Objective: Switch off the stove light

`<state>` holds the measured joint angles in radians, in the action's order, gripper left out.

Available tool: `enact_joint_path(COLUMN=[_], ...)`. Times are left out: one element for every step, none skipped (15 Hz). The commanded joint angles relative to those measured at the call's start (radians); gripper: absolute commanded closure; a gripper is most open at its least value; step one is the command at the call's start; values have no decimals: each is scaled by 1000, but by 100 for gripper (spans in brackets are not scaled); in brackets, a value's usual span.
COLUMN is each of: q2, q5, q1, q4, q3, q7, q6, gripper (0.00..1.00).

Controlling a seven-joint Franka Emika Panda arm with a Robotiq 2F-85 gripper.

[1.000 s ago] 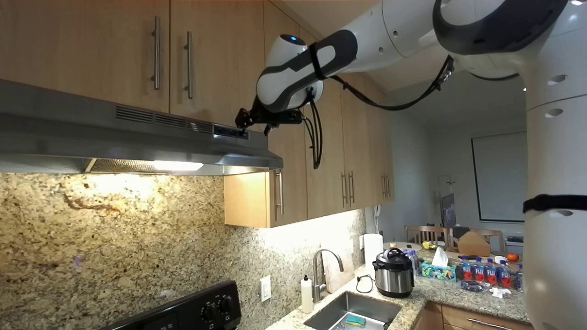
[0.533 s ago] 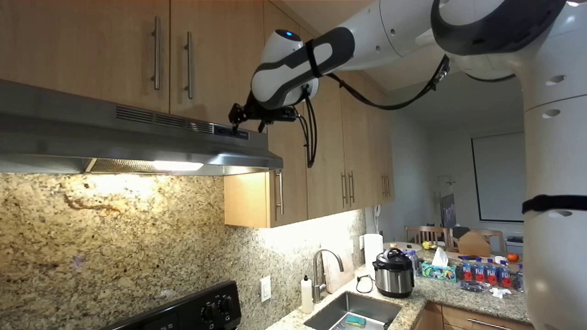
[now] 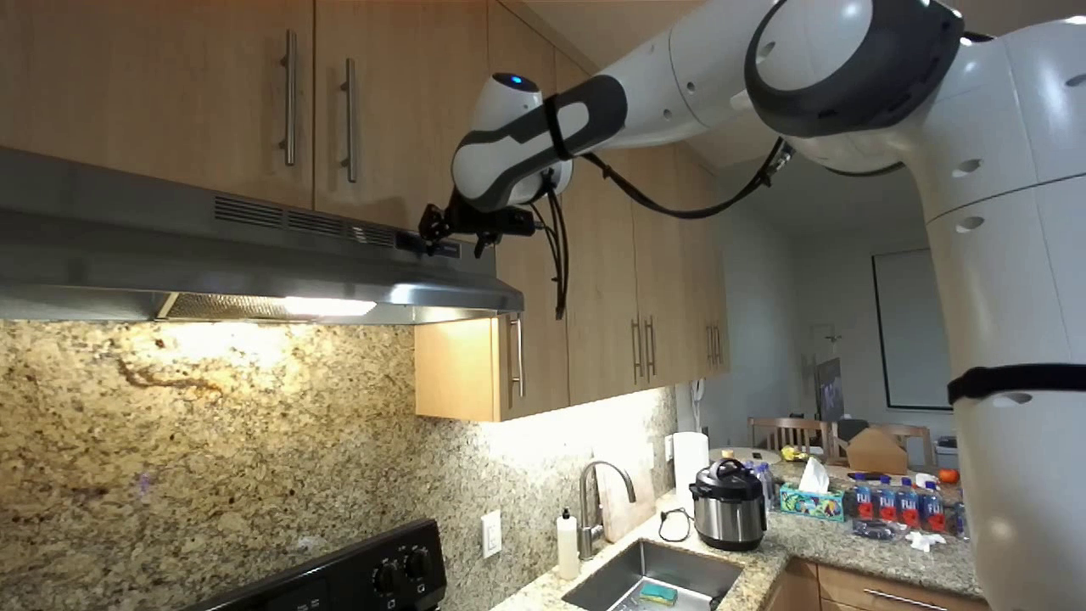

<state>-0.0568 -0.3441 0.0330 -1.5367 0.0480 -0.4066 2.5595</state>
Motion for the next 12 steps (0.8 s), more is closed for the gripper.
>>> enact_joint_path(q2=[-34,-38,-45,-50,-51,-53,-54,-56,-55,-51,-45,-35], q5=[15,16,19,24,35,43,51,56,58,63,69,75], q1=[-21,3,4,6,6,5,4,4,4,4,4,4], q4=[66,74,86,95,99,103,106,109,111,109,105,91], q3=[-37,-23,-28,-28,-26,-24,-23,-22,-21,-21,-20,-19], q7=[-24,-35,-39,-38,-28,-19,-14,-8,-5,-3,-1,1], q6=[-51,-42,-42,-42,-47,-52,-57,-60,-63,-64,-66,-63], gripper=[0,0,0,0,0,0,0,0,0,0,0,0])
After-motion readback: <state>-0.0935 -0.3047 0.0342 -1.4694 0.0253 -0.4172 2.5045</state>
